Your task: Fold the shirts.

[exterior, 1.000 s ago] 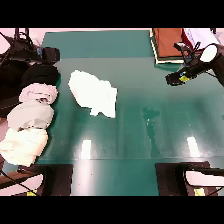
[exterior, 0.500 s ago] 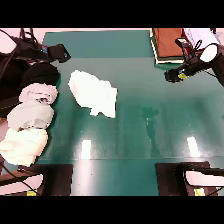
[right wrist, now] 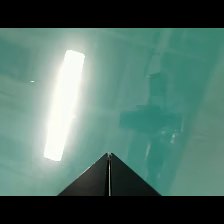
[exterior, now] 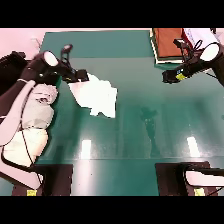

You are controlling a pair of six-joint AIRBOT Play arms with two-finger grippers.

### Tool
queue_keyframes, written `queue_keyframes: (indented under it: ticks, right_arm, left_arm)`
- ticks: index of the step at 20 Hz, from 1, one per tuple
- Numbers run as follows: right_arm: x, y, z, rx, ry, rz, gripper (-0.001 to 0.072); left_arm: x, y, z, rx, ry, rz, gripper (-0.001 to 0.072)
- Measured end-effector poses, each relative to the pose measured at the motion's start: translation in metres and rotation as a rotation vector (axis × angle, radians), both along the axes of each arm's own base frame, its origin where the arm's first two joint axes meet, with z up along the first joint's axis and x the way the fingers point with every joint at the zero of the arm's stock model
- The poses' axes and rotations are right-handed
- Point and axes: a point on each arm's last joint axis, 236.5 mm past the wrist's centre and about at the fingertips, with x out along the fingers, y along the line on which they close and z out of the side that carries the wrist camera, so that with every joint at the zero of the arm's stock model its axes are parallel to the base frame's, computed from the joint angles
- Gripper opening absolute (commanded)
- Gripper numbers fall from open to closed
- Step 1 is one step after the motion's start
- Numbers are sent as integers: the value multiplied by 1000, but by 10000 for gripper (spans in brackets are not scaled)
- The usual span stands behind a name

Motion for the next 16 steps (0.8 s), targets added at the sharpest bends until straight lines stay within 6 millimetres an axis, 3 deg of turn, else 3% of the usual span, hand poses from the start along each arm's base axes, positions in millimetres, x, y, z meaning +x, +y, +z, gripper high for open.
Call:
queue_keyframes:
  ticks: [1, 2, 4, 7, 9, 10, 12, 14, 16]
  right_arm:
    - [0, 2, 1, 10, 1, 1, 15]
    - [-1, 4, 2, 18, 2, 2, 15]
    - [-2, 6, 6, 30, -7, 3, 15]
    - [0, 7, 24, 38, -61, -2, 15]
    - [1, 7, 43, 43, -122, -8, 15]
    - [1, 7, 53, 47, -152, -10, 15]
    - [-3, 7, 79, 50, -223, -15, 14]
    - [-8, 6, 107, 54, -301, -20, 15]
    - [-14, 5, 137, 60, -389, -27, 14]
  left_arm:
    - [1, -3, -10, 2, 12, -3, 570]
    - [1, -4, -16, 5, 18, -4, 322]
    - [2, -5, -23, 11, 24, -5, 29]
    - [3, -3, -21, 31, 14, -13, 24]
    - [7, 2, 0, 46, -30, -15, 23]
    - [11, 6, 22, 57, -78, -15, 23]
    - [18, 15, 88, 75, -221, -9, 23]
    - [13, 26, 179, 83, -410, 5, 23]
    - [-12, 35, 278, 72, -612, 12, 23]
